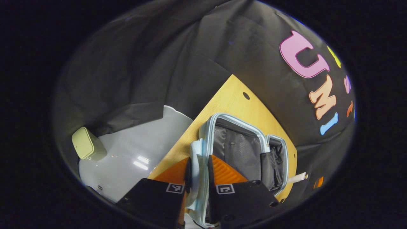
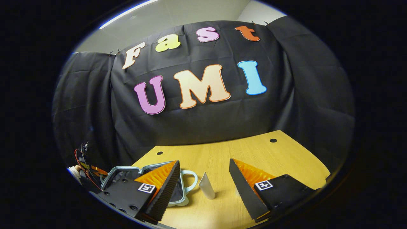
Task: First open the suitcase, pack the skin care products into it, and then close the suitcase.
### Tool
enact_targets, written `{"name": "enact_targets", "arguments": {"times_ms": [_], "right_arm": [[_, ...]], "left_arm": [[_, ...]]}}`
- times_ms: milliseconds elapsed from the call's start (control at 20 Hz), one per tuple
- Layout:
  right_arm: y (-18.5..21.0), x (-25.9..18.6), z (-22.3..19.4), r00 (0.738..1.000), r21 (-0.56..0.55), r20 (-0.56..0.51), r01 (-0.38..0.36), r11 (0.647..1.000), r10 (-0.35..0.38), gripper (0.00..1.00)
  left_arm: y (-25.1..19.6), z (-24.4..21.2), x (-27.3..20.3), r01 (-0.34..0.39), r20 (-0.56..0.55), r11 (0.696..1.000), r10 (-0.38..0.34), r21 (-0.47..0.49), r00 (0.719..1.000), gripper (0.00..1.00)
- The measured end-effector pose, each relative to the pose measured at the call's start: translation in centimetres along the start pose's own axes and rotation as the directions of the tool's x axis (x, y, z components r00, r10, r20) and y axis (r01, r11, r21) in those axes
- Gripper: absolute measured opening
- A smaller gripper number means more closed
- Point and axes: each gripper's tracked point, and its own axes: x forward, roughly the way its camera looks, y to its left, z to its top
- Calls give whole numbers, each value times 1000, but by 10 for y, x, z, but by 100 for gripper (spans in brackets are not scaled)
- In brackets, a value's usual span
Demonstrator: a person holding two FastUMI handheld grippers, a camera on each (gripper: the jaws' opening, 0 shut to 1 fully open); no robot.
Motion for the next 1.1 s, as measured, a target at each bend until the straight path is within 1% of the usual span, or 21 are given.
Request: {"name": "enact_targets", "arguments": {"times_ms": [50,100,150,200,250,300,400,500,550,600,700,800,850,900,950,1000,1100], "right_arm": [[-2,-1,-1,1000,-2,-4,4,1000,-4,97],[-4,-3,-1,1000,-3,-5,6,1000,-6,97],[-6,-4,-2,1000,-3,-5,10,1000,-10,97],[-8,-5,-2,1000,1,-5,13,1000,-13,97],[-9,-5,-3,1000,5,-6,13,1000,-13,93],[-10,-5,-3,1000,7,-7,12,1000,-12,97],[-13,-7,-5,1000,-2,-8,10,1000,-10,97],[-19,-8,-7,1000,-16,-11,9,1000,-9,97],[-22,-8,-8,1000,-22,-12,8,1000,-8,97],[-26,-6,-9,1000,-23,-15,5,1000,-6,98],[-32,-4,-14,1000,-7,-26,-6,1000,6,98],[-41,-2,-17,999,0,-38,-14,1000,14,98],[-45,-2,-20,999,-5,-44,-19,1000,18,94],[-50,0,-23,998,-12,-55,-29,1000,28,98],[-54,1,-27,997,-16,-66,-39,999,38,94],[-58,4,-32,995,-19,-84,-53,998,52,98],[-65,9,-45,989,-21,-123,-87,996,84,98]], "left_arm": [[3,-1,1,-3,-3,1000,3,5,1000,27],[0,2,0,-6,7,1000,6,-1,1000,48],[-2,4,-4,-3,16,1000,3,-5,1000,55],[-2,7,-6,-8,30,1000,8,-7,1000,68],[-1,11,-11,-25,43,1000,25,1,999,81],[2,16,-15,-54,63,998,53,17,997,95],[3,32,-29,-121,128,991,112,58,985,96],[-9,52,-53,-178,207,979,154,101,966,96],[-22,59,-66,-198,250,970,160,138,955,96],[-38,58,-77,-204,263,963,154,178,952,96],[-93,50,-96,-163,279,953,89,254,956,96],[-160,32,-110,-103,297,936,-2,336,955,95],[-197,19,-113,-63,298,925,-56,376,953,96],[-231,4,-114,-18,291,911,-112,413,950,95],[-266,-13,-111,33,280,897,-172,441,944,95],[-299,-38,-109,83,246,883,-217,462,945,95],[-355,-83,-105,162,201,851,-296,500,934,95]]}}
